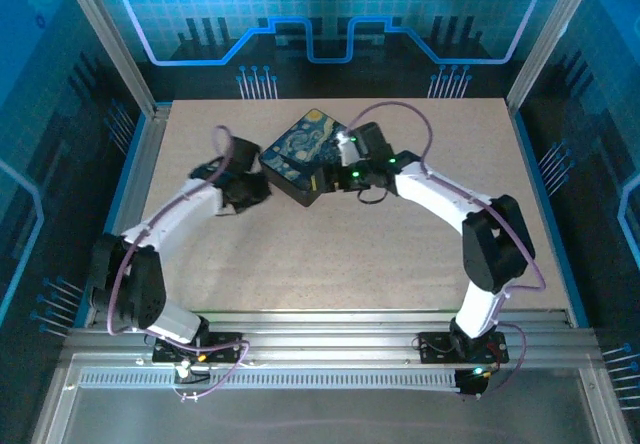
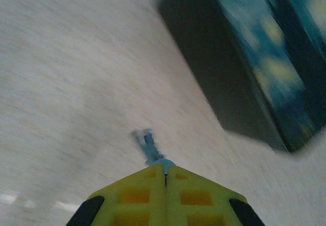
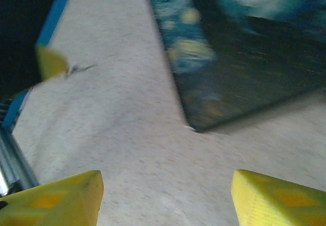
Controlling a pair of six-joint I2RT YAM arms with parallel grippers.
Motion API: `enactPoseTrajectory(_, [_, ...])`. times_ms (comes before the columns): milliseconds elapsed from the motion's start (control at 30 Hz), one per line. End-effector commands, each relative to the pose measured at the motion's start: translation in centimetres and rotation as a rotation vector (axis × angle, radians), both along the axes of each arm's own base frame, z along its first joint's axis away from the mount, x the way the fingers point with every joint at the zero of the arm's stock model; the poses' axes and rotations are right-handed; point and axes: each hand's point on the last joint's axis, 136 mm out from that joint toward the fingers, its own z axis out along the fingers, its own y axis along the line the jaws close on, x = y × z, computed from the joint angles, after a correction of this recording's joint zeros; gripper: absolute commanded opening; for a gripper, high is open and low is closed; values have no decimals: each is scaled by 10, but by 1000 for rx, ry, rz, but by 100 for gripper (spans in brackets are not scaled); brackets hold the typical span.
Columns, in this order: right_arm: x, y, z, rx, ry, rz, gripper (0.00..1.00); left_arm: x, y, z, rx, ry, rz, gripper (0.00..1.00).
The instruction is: Unlock the padlock with the key
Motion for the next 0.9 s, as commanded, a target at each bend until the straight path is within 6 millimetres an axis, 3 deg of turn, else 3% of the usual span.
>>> enactPoseTrajectory(0, [-5, -54, -6, -41, 52, -117, 67, -31, -65, -19, 11, 63, -72, 0])
enactPoseTrajectory(133, [-17, -103, -29, -87, 121, -228, 66, -39, -142, -46, 51, 84, -215, 0])
enactPoseTrajectory(267, [-34, -134, -45, -115, 170, -300, 64, -35, -203, -71, 27, 89, -298, 0])
enactPoseTrajectory(400, [-50, -150, -58, -136, 211, -331, 64, -34, -242, -81, 16, 85, -355, 0])
enactPoseTrajectory(433, [-54, -153, -62, -138, 221, -338, 64, -35, -249, -82, 5, 90, -363, 2])
enactPoseTrajectory(467, [-56, -155, -64, -138, 226, -343, 63, -36, -254, -84, -15, 102, -371, 11])
enactPoseTrajectory(533, [-60, -158, -67, -129, 234, -346, 62, -38, -262, -81, -58, 110, -400, 27])
enactPoseTrajectory(600, [-63, -158, -70, -122, 245, -342, 60, -36, -261, -68, -77, 96, -423, 37])
enactPoseTrajectory(733, [-65, -156, -71, -101, 254, -330, 55, -30, -237, -34, -141, 56, -407, 41])
enactPoseTrajectory(867, [-77, -146, -85, -77, 305, -299, 46, -33, -194, -27, -140, 56, -366, 41])
